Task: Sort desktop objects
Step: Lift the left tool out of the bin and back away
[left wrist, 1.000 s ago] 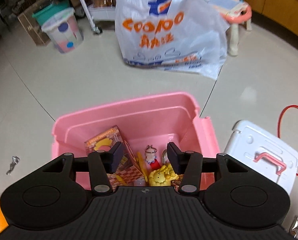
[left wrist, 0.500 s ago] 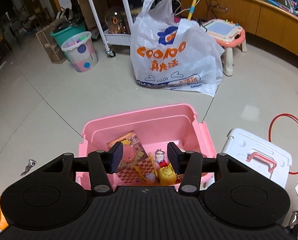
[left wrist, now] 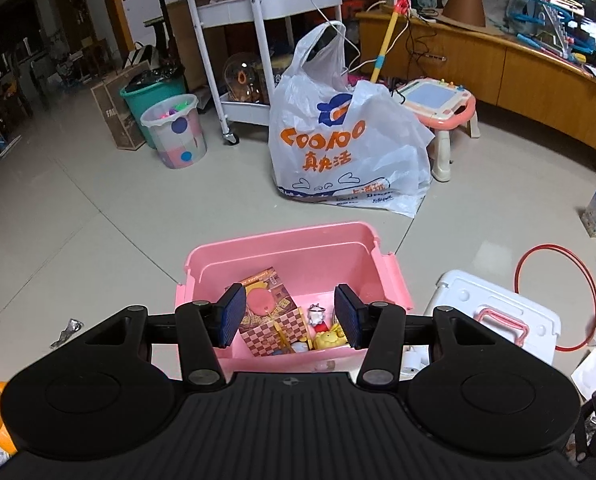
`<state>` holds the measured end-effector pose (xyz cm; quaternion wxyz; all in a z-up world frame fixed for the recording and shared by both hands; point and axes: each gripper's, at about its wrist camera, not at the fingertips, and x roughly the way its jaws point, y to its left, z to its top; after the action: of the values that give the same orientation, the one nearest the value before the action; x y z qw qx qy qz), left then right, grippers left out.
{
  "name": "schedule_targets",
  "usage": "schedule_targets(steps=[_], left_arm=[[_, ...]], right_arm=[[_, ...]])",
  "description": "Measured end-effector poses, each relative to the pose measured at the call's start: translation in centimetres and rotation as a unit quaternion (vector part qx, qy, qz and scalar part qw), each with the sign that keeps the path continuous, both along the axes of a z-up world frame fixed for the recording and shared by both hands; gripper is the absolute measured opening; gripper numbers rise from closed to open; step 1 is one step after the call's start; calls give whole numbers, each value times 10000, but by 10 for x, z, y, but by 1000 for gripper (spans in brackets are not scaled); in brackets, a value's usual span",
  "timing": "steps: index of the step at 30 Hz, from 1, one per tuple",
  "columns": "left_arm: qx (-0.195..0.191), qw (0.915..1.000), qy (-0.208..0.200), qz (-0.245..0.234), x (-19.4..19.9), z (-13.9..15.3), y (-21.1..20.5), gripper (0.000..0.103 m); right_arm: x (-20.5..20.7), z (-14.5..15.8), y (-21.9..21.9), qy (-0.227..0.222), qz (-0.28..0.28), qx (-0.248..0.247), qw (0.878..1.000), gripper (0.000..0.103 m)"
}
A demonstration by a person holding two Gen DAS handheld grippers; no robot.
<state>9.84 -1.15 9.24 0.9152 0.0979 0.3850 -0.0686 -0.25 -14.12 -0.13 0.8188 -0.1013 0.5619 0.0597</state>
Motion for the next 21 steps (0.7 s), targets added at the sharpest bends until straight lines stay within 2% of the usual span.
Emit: schedule_targets(steps=[11,14,21], left_arm=[[-339,9991,-206,130,-21,13,8,51],[-343,9988,-319,144,-30,15,8,57],[-313,9983,-488,66,-48,16,7,59]], right_arm=[[-4,9,-2,-159,-43,-11,9999,90],[-5,12,-4,-211,-60,-29,9998,90],[-4,16,-9,-321,-165,-21,9993,90]])
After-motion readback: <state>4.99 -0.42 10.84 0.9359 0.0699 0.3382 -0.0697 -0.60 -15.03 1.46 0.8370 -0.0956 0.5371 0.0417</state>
